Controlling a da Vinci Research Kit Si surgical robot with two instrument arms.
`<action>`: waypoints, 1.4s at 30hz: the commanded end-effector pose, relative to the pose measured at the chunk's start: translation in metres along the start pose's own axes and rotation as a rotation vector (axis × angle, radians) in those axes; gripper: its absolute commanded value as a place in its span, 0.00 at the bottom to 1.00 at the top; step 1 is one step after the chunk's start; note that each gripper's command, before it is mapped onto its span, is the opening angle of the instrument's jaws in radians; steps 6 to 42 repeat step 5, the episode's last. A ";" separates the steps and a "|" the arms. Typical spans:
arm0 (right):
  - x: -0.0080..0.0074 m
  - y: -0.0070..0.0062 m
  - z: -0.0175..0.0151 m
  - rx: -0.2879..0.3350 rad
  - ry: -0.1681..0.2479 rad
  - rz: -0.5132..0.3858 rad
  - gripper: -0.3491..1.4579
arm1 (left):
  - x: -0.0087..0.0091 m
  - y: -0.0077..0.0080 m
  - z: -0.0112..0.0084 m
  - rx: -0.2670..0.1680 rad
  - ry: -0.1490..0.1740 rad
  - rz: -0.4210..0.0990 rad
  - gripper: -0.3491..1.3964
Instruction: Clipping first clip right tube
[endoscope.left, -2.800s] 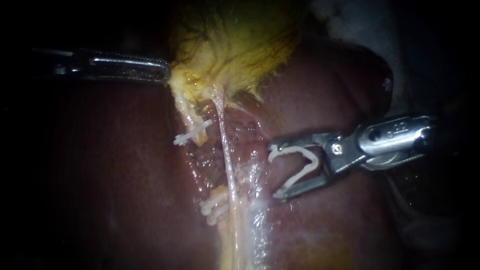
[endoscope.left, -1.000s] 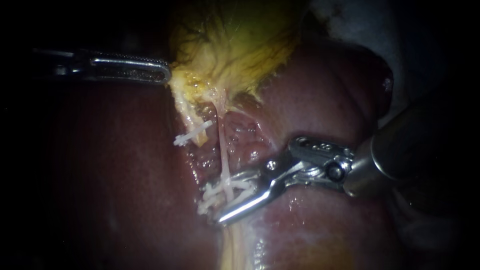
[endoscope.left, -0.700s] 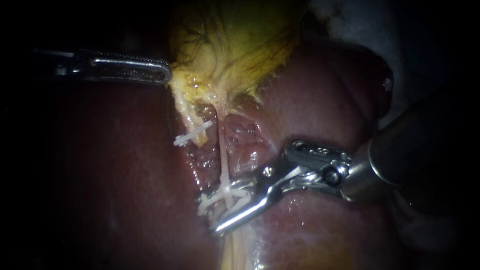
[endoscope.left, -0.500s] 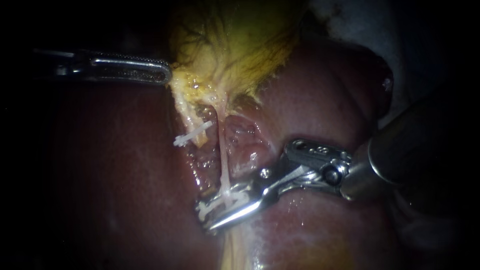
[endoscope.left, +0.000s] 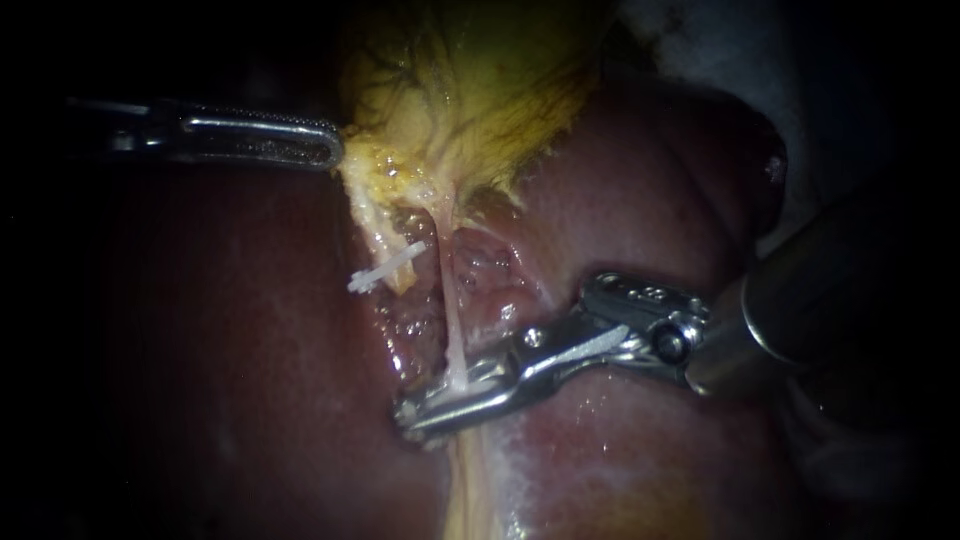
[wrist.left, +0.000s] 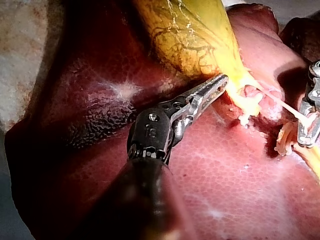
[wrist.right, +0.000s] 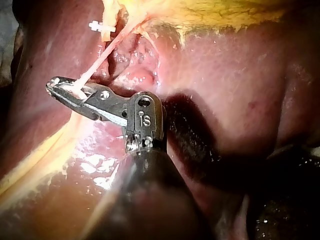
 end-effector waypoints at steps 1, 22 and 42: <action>-0.0002 0.0001 0.0001 -0.001 0.000 -0.002 0.00 | 0.0000 0.0000 0.0000 0.000 0.000 0.000 0.00; -0.0005 0.0003 0.0001 -0.002 -0.001 -0.003 0.00 | 0.0000 0.0000 0.0000 0.000 0.000 0.000 0.00; -0.0005 0.0003 0.0001 -0.002 -0.001 -0.003 0.00 | 0.0000 0.0000 0.0000 0.000 0.000 0.000 0.00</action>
